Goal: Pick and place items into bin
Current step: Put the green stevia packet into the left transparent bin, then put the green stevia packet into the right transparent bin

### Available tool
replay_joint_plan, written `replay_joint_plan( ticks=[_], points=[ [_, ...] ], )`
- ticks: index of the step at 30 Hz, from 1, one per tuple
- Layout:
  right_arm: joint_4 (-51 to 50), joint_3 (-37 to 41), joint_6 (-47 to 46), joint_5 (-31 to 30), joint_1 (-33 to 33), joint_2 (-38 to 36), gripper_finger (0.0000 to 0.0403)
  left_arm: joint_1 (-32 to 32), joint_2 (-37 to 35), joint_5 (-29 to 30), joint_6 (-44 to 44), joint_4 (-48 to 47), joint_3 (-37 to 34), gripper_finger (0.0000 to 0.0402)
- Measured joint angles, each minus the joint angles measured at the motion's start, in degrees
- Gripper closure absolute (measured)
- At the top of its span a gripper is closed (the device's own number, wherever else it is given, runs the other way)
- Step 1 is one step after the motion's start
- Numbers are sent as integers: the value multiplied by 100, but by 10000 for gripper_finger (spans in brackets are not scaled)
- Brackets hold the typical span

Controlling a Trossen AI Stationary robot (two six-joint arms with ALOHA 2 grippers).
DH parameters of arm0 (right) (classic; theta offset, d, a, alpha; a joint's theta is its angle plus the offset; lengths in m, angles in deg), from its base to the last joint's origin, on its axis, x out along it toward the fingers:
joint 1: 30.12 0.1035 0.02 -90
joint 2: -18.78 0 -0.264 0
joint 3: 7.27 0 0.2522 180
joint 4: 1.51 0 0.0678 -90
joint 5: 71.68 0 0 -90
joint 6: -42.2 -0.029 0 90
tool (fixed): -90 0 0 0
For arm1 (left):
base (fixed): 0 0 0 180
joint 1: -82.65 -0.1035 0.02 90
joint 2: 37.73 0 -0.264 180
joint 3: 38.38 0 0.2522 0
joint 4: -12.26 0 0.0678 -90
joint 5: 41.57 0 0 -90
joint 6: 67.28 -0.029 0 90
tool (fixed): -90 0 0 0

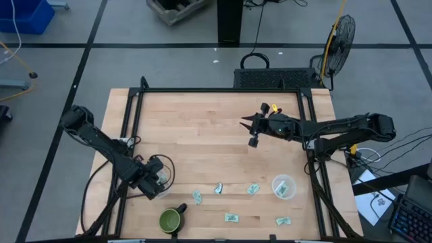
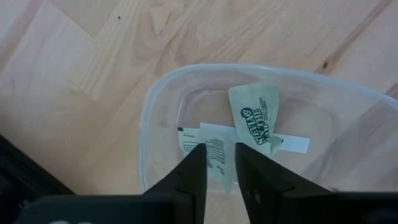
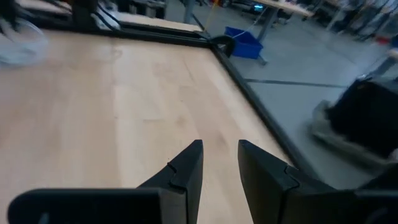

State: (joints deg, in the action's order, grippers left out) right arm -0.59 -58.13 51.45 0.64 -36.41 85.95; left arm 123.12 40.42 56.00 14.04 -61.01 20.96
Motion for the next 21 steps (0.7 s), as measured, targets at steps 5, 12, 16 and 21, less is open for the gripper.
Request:
replay_joint_plan(
  ticks=[5,12,16,21],
  points=[
    [-115,0,-730,705,6,2,307,0,0,6,-11,104,0,291],
    [-641,0,-1453,1539,246,108,307,0,0,297,-323,731,0,282],
    [-786,4,-1441,2093,620,323,307,0,-3,355,-622,941,0,282],
    [-796,9,-856,2092,1321,576,307,-33,-78,-7,-757,964,0,282]
  ],
)
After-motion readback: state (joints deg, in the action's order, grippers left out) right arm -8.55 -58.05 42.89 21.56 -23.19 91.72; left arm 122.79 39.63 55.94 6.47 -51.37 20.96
